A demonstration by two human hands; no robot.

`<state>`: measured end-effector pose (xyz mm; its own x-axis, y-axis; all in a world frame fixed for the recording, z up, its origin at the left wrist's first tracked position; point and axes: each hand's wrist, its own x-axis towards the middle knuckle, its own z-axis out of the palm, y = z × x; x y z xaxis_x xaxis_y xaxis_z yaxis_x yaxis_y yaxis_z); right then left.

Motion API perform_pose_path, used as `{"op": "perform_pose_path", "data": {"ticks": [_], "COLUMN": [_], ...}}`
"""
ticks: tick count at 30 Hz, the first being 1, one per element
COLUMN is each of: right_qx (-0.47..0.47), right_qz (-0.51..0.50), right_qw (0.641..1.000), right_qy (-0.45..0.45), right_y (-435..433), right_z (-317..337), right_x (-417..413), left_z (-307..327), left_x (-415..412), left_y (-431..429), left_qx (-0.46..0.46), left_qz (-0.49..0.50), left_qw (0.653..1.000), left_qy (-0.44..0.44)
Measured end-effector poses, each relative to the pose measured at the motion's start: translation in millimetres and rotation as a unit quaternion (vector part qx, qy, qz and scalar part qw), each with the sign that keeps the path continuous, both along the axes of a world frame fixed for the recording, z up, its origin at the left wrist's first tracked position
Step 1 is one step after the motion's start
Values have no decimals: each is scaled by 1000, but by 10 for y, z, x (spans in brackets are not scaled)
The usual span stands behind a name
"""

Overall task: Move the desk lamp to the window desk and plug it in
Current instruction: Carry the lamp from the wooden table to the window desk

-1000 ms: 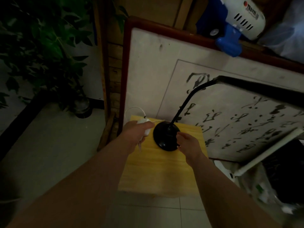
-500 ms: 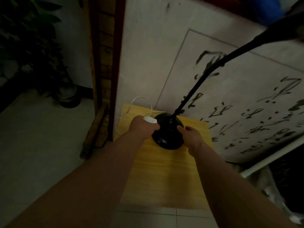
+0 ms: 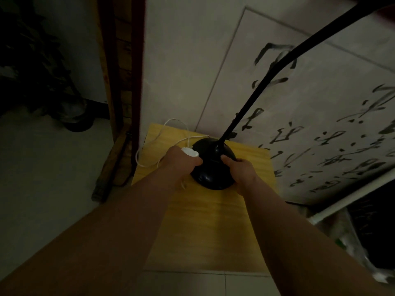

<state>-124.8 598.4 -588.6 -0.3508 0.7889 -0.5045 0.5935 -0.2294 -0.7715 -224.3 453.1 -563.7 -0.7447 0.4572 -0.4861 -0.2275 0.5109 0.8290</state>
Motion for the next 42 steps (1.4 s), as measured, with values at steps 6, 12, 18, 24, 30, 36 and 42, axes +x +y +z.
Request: {"op": "perform_pose_path", "data": {"ticks": [6,12,18,24,30,36,42], "right_qx": [-32,-61,-83,-83,-87,-78,-73], "right_qz": [-37,-52,-58,-48,-31,-21,-7], "right_qw": [998,995,992,992,992,992,992], "right_qy": [34,51,77,77,90,99,107], "right_y": [-194,-382,-532,-632,-692,-788,-911], "right_z": [102,267,554,1200,2054,2886,3669], "right_x": [55,104,155,248,411,495,570], "left_z": [1,214,650,1240,1964,2853,3742], "left_x": [68,106,103,200,367,514,654], "left_y": [-77,-174,-308,-443,-565,-684,-826], "left_qx": [-21,-27,-44,1,32,47,59], "left_qz": [7,-1,-27,2,21,32,41], "left_qw": [1000,1000,999,1000,999,997,996], "left_qy": [6,10,-2,-19,-34,-46,-46]}}
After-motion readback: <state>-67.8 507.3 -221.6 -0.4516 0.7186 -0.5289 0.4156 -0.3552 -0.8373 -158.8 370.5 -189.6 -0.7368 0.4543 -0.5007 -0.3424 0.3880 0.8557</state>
